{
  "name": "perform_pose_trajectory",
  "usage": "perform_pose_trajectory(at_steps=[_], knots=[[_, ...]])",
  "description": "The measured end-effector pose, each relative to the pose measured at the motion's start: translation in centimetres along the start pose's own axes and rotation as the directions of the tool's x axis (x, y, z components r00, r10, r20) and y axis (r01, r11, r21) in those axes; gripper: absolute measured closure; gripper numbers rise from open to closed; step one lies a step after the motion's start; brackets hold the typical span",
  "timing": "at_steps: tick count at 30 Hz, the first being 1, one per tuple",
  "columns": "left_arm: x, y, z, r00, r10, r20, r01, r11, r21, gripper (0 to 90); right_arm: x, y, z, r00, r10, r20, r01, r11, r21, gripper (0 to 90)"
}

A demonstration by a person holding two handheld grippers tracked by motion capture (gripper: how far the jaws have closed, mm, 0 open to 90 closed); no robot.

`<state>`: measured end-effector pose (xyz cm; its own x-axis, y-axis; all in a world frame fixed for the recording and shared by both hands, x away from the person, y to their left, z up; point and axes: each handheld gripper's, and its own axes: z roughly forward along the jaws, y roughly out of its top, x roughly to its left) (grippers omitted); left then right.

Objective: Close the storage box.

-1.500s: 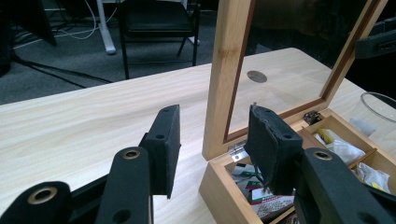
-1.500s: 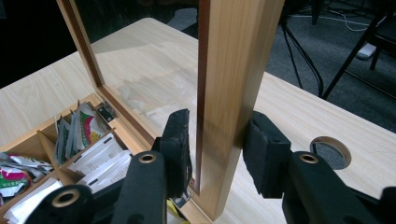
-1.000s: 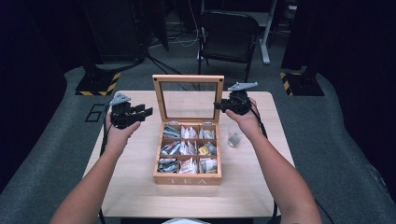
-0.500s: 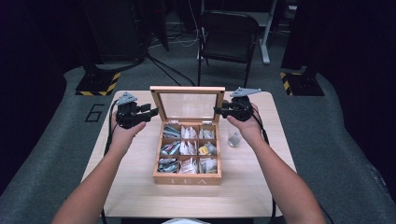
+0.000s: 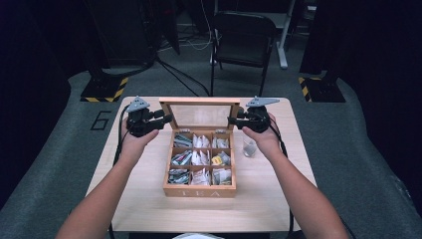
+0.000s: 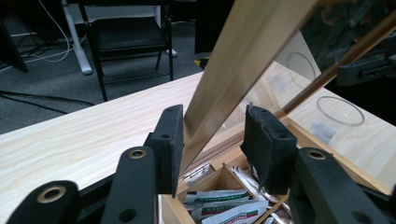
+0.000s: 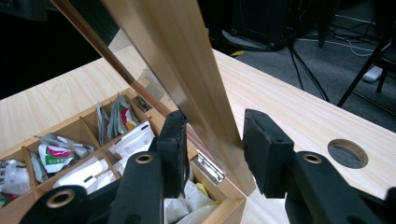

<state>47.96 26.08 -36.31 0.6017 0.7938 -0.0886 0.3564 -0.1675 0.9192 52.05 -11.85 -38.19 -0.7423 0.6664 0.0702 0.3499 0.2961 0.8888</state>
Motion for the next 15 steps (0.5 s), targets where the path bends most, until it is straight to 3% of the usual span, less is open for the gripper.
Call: perform_pose_trajectory(at_steps=[2,15], knots=[[0.1,-0.1,-0.1,0.9999,-0.007,0.007,0.007,0.9999,0.007,61.9,0.1,-0.1,-0.1,1.0,-0.004,-0.008,0.004,1.0,0.004,59.4],[-0.9,-0.7,-1.4,0.9992,0.012,0.037,-0.013,0.9999,0.005,58.3,1.0,-0.8,-1.4,0.9989,-0.032,-0.034,0.032,0.999,0.005,55.8]])
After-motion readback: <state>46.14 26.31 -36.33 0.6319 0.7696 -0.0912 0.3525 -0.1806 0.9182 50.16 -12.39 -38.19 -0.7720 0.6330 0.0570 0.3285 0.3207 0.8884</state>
